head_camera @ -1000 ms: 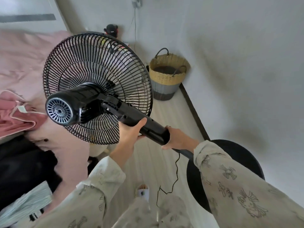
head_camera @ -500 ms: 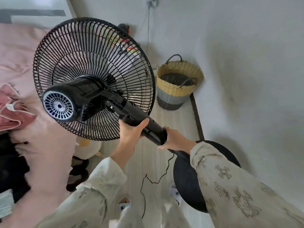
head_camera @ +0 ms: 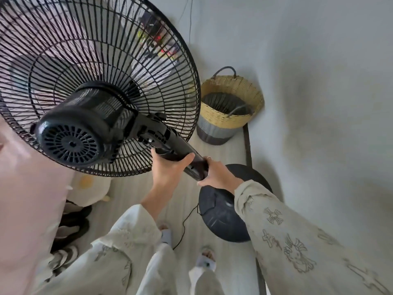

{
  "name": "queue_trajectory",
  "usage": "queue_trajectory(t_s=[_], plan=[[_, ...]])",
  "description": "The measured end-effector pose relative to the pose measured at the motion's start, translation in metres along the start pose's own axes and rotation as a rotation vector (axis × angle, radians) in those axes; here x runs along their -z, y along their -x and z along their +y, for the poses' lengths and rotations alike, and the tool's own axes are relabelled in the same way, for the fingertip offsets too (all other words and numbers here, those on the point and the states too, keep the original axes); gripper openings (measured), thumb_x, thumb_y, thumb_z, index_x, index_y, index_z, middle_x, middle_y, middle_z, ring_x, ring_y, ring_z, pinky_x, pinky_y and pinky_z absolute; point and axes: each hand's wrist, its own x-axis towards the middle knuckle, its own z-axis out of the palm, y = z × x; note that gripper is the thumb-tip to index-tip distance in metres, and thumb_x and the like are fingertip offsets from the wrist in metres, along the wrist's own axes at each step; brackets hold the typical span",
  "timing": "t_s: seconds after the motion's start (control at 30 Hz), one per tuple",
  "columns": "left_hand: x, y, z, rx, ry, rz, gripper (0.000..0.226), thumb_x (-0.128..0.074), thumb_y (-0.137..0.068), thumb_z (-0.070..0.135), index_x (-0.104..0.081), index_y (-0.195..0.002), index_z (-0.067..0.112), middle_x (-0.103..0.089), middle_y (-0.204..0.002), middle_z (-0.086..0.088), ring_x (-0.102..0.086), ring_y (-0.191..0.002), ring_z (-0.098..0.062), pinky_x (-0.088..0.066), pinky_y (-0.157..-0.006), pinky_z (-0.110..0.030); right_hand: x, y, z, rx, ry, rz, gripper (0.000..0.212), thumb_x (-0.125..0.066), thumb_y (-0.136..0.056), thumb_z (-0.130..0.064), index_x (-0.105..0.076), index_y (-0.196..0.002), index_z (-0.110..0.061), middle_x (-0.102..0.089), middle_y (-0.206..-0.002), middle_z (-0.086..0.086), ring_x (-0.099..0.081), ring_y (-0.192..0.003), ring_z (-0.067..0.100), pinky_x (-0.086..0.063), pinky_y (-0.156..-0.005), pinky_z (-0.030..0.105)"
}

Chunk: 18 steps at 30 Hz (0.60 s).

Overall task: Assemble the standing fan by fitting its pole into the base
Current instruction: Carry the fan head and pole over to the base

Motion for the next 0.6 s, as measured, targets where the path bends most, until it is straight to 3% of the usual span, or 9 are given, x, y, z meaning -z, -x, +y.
queue_trajectory(t_s=[0.37,0.5,0.6], plan=[[-0.055,-0.125,-0.035,-0.045,-0.076,-0.077,0.072,-0.084,-0.058,0.019,-0.042,-0.116,0.019,-0.064,-0.109,-0.004,-0.062,-0.103,-0.025,-0.052,-0.09,-0.048,-0.01,-0.119,0.064,-0.082,-0.053,0.045,0.073,-0.08,-0.066,-0.023,-0.045,-0.127,-0.007,-0.065,-0.112,0.014,-0.062,-0.1,0.031,-0.051,-0.089,0.042],[-0.085,-0.148,-0.052,-0.091,-0.089,-0.077,0.07,-0.085,-0.057,0.02,-0.044,-0.114,0.019,-0.064,-0.108,-0.001,-0.062,-0.102,-0.022,-0.052,-0.09,-0.047,-0.013,-0.146,0.103,-0.054,-0.061,0.088,0.07,-0.081,-0.064,-0.025,-0.048,-0.123,-0.009,-0.065,-0.112,0.011,-0.062,-0.1,0.029,-0.048,-0.084,0.03],[-0.107,-0.155,-0.067,-0.165,-0.135,-0.07,0.065,-0.084,-0.058,0.02,-0.045,-0.11,0.021,-0.065,-0.104,0.002,-0.063,-0.1,-0.019,-0.052,-0.091,-0.045,-0.015,-0.159,0.132,-0.044,-0.078,0.106,0.074,-0.081,-0.064,-0.027,-0.044,-0.126,-0.01,-0.063,-0.115,0.01,-0.061,-0.102,0.028,-0.045,-0.085,0.029]])
